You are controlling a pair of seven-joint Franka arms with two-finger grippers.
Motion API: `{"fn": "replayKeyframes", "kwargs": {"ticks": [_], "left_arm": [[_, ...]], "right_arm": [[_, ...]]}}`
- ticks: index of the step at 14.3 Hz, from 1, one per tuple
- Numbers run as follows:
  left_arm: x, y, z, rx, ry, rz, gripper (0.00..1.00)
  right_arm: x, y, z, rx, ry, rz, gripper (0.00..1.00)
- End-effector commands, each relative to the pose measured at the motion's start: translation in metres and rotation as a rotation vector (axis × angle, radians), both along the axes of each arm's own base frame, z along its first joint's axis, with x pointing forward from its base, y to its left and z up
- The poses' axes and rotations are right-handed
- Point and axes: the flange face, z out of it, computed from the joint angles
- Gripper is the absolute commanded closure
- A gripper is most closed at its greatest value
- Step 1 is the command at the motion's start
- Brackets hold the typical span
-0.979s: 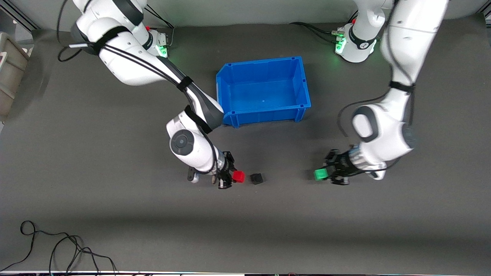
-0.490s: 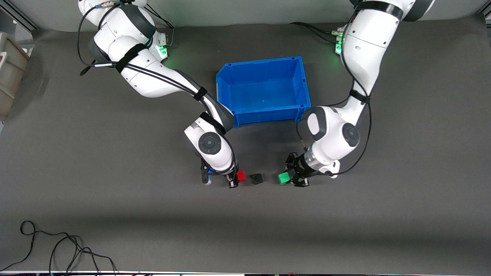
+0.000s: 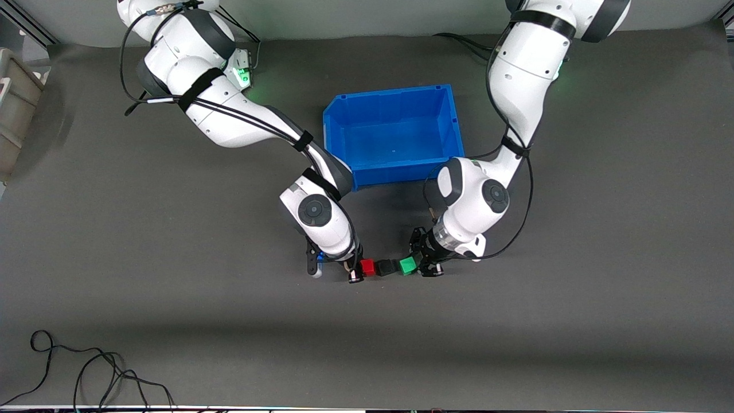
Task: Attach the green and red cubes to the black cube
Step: 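Lower the red and green cubes beside the black cube, pressing them together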
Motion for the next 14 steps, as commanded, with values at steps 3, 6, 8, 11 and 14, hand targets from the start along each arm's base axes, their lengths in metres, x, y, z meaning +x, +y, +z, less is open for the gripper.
{"fn": "replayKeyframes", "kwargs": {"ticks": [3,6,8,11,14], "left_arm": [[-0.002,-0.024,-0.008,0.009,-0.016,-0.002,0.78],[-0.004,-0.027,-0.007,0.01,-0.017,-0.012,0.78],[-0.007,-0.033,-0.007,0.018,-0.024,-0.03,0.78],[-0.003,-0.038,0.001,0.039,-0.058,-0.071,0.75],[-0.001,-0.041,0.0,0.053,-0.07,-0.094,0.4]], "right_arm": [[0.008,0.008,-0.012,0.034,-0.047,-0.025,0.78],[0.007,0.008,-0.013,0.033,-0.044,-0.023,0.77],[0.007,0.008,-0.012,0.033,-0.044,-0.023,0.77],[0.006,0.009,-0.012,0.032,-0.045,-0.02,0.76],[0.007,0.008,-0.009,0.028,-0.046,-0.012,0.05]]}}
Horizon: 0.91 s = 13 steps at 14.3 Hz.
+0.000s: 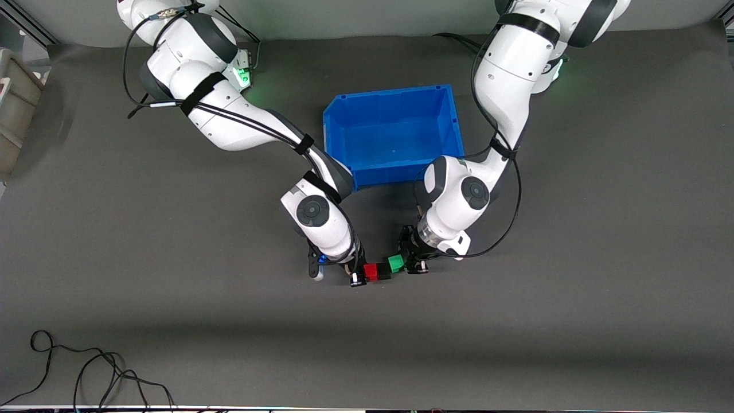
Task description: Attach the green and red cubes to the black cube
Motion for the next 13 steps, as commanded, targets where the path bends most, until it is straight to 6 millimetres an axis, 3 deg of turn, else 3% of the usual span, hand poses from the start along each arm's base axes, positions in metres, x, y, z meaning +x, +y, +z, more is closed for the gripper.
{"fn": "replayKeyframes", "kwargs": {"ticks": [1,2,4,5,6,8,11,13], "left_arm": [[0.004,-0.008,0.0,0.01,-0.022,-0.001,0.18],[0.004,-0.008,0.0,0.012,-0.023,-0.004,0.06],[0.006,-0.007,0.002,0.009,-0.028,-0.002,0.07],[0.007,-0.006,0.003,0.012,-0.029,-0.004,0.0],[0.012,0.001,0.007,0.02,-0.036,-0.002,0.0],[0.025,0.024,0.018,0.051,-0.048,0.008,0.0],[0.041,0.07,0.04,0.149,0.006,-0.134,0.0],[0.046,0.118,0.058,0.174,0.036,-0.243,0.0]], "right_arm": [[0.003,0.005,0.001,-0.002,-0.028,-0.001,0.0],[0.006,0.005,0.017,0.001,-0.046,0.003,0.0],[-0.007,-0.001,0.049,-0.025,-0.059,0.025,0.0],[-0.013,-0.017,0.067,-0.056,-0.07,0.028,0.0],[-0.021,-0.036,0.088,-0.088,-0.08,0.052,0.0],[-0.038,-0.075,0.121,-0.147,-0.099,0.124,0.0],[-0.06,-0.113,0.184,-0.201,-0.17,0.194,0.0],[-0.089,-0.153,0.217,-0.284,-0.211,0.308,0.0]]}}
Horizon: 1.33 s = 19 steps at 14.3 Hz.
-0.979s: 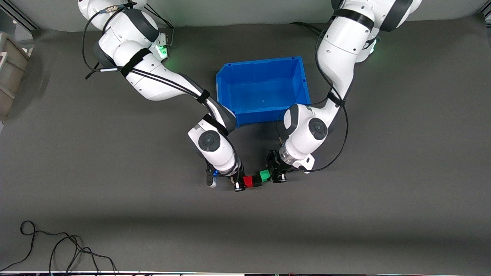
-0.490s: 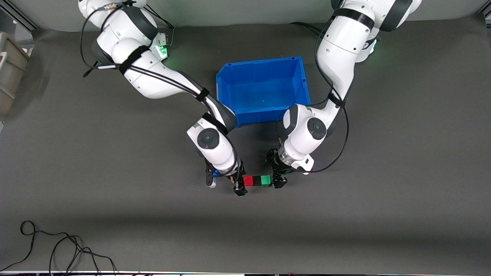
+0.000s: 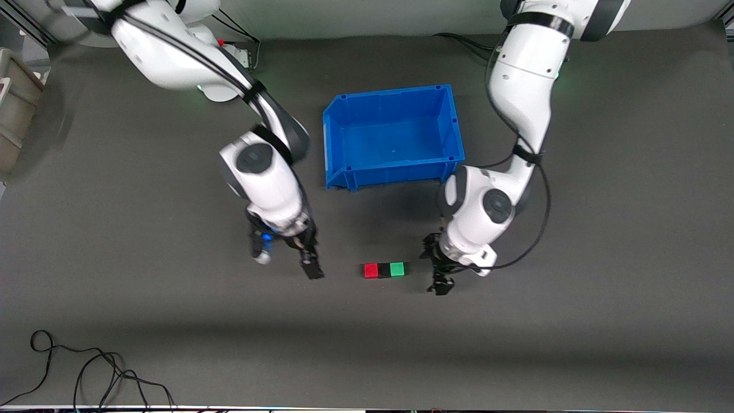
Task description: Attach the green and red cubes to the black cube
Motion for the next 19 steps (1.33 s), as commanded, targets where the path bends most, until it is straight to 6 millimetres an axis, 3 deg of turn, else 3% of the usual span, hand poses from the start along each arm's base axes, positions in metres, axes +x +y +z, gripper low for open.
{"fn": "replayKeyframes", "kwargs": {"ticks": [1,5,9,11,13,16,18,19], "left_arm": [[0.0,0.067,0.038,0.023,0.033,-0.162,0.0],[-0.007,0.188,0.087,0.019,0.072,-0.48,0.0],[-0.021,0.263,0.152,0.145,0.128,-0.729,0.0],[-0.032,0.28,0.185,0.128,0.11,-0.873,0.0],[-0.04,0.286,0.225,0.111,0.1,-1.011,0.0],[-0.043,0.277,0.268,0.175,0.104,-1.185,0.0],[-0.051,0.262,0.299,0.247,0.054,-1.397,0.0],[-0.057,0.264,0.31,0.26,0.026,-1.463,0.0]], "right_arm": [[-0.057,-0.062,0.035,-0.174,-0.032,0.198,0.0],[-0.067,-0.09,0.07,-0.359,0.056,0.43,0.0],[-0.064,-0.135,0.105,-0.288,0.117,0.585,0.0],[-0.047,-0.178,0.132,-0.269,0.177,0.688,0.0],[-0.035,-0.205,0.151,-0.286,0.217,0.803,0.0],[-0.028,-0.252,0.185,-0.315,0.252,1.003,0.0],[-0.03,-0.263,0.216,-0.326,0.262,1.099,0.0],[-0.03,-0.273,0.23,-0.326,0.266,1.132,0.0]]}}
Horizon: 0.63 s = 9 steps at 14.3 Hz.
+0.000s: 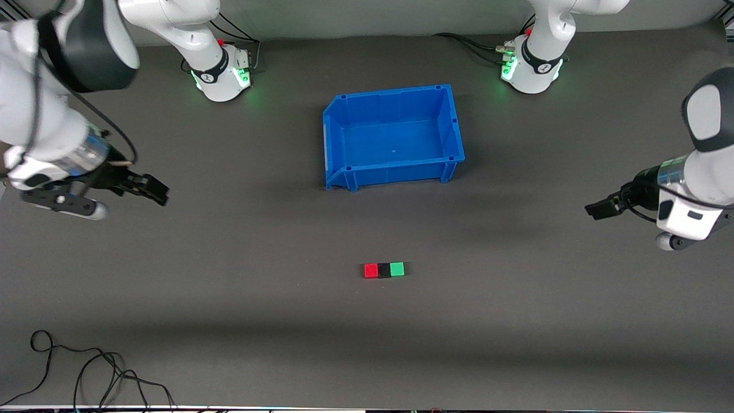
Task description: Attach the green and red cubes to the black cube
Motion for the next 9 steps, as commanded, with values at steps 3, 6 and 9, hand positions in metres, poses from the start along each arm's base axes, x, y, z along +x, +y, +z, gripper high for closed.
{"fn": "replayKeyframes", "kwargs": {"ticks": [3,6,9], "left_arm": [[-0.019,0.006,0.046,-0.018,-0.057,-0.326,0.0],[-0.022,0.005,0.065,-0.01,-0.115,-0.34,0.0],[-0.025,0.005,0.079,-0.01,-0.169,-0.342,0.0]], "right_arm": [[0.008,-0.015,0.04,0.035,0.034,0.155,0.0],[0.018,-0.021,0.022,0.126,0.056,0.137,0.0],[0.02,-0.021,0.018,0.127,0.062,0.138,0.0]]}}
